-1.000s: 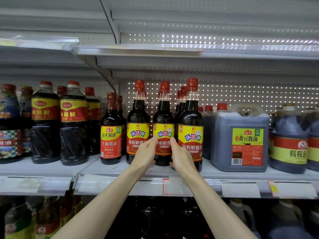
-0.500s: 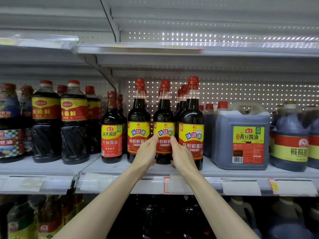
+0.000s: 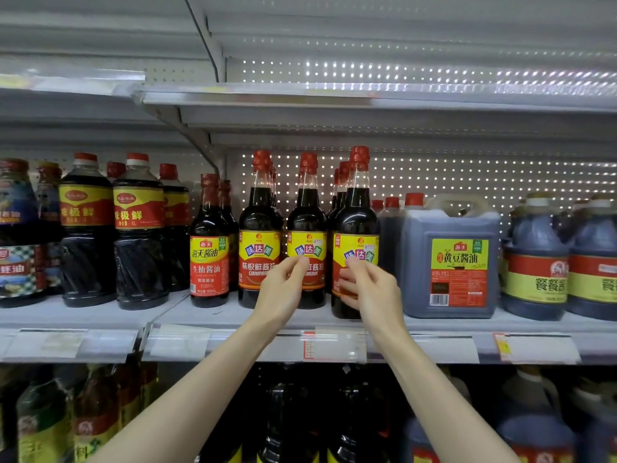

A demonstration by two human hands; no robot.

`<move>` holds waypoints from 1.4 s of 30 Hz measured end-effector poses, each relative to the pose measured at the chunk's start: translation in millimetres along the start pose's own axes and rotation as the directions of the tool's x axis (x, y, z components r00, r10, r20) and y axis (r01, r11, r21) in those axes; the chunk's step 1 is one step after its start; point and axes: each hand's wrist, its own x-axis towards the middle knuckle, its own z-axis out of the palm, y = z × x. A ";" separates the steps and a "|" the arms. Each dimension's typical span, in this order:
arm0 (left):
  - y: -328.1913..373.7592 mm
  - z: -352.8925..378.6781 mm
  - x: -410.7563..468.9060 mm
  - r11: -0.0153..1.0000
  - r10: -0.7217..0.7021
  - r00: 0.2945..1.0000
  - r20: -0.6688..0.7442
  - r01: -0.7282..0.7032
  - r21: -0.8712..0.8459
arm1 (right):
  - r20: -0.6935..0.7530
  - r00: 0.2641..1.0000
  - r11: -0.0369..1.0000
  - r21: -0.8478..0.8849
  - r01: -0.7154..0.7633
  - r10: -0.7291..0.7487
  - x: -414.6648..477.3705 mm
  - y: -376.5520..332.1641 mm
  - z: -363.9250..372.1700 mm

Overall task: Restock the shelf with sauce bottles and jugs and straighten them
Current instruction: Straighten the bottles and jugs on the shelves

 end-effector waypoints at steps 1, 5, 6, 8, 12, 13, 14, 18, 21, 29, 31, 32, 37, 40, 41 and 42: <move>3.2 3.1 -2.1 1.000 0.011 1.000 0.000 -0.011 -0.001 | -0.019 1.000 1.000 -0.003 0.016 -0.016 0.6 0.0 -6.8; 7.7 21.6 -9.0 1.000 -0.001 0.999 0.032 0.001 -0.009 | -0.068 0.997 0.999 -0.037 0.037 -0.040 5.5 2.9 -33.6; 6.9 26.6 -10.9 1.000 -0.014 0.999 0.029 0.015 -0.005 | -0.067 0.997 0.999 -0.046 0.028 -0.031 7.5 4.6 -39.0; 5.7 35.3 -14.2 0.999 -0.045 0.999 0.015 0.045 -0.001 | -0.049 0.999 0.998 -0.055 -0.007 0.004 11.5 8.2 -46.7; 8.2 49.9 -15.4 0.999 -0.038 0.999 -0.015 0.039 0.017 | -0.006 0.999 0.992 -0.118 -0.038 0.038 24.9 15.1 -56.8; 10.5 52.7 -14.8 0.999 -0.033 0.999 -0.026 0.033 0.026 | 0.007 0.999 0.990 -0.138 -0.035 0.036 28.5 14.2 -58.3; 12.3 55.1 -14.3 0.999 -0.032 0.999 -0.037 0.034 0.040 | 0.018 0.999 0.986 -0.163 -0.030 0.033 31.9 13.9 -59.3; 12.3 59.7 -14.3 0.993 -0.061 0.995 -0.078 0.068 0.095 | 0.046 0.999 0.964 -0.265 -0.010 0.023 39.5 15.0 -58.9; 9.9 61.0 -14.1 0.993 -0.062 0.994 -0.095 0.071 0.097 | 0.054 0.998 0.955 -0.297 -0.013 0.031 42.1 16.9 -59.6; 8.3 62.2 3.5 0.986 -0.031 0.999 -0.043 0.038 0.165 | 0.024 0.999 0.956 -0.291 -0.021 0.029 52.4 22.3 -58.5; 7.5 61.2 7.6 0.986 -0.025 0.999 -0.040 0.031 0.165 | -0.003 1.000 0.957 -0.288 -0.022 0.022 55.6 24.7 -54.8; 6.9 61.1 9.0 0.985 -0.024 0.999 -0.040 0.031 0.172 | -0.012 1.000 0.957 -0.290 -0.027 0.024 56.4 25.7 -53.1; -2.2 62.8 13.1 0.973 -0.006 0.999 -0.046 0.017 0.232 | -0.068 0.997 0.959 -0.275 -0.063 0.046 55.1 36.1 -47.1; -2.5 62.3 19.7 0.971 0.002 0.998 -0.055 0.011 0.239 | -0.094 0.995 0.959 -0.279 -0.057 0.032 57.7 33.8 -43.5; -1.9 62.4 20.2 0.970 0.002 0.998 -0.056 0.012 0.241 | -0.099 0.995 0.957 -0.287 -0.055 0.027 57.8 33.1 -43.0; -1.8 62.6 20.5 0.969 0.002 0.998 -0.055 0.012 0.246 | -0.104 0.994 0.953 -0.298 -0.052 0.022 57.5 33.1 -42.9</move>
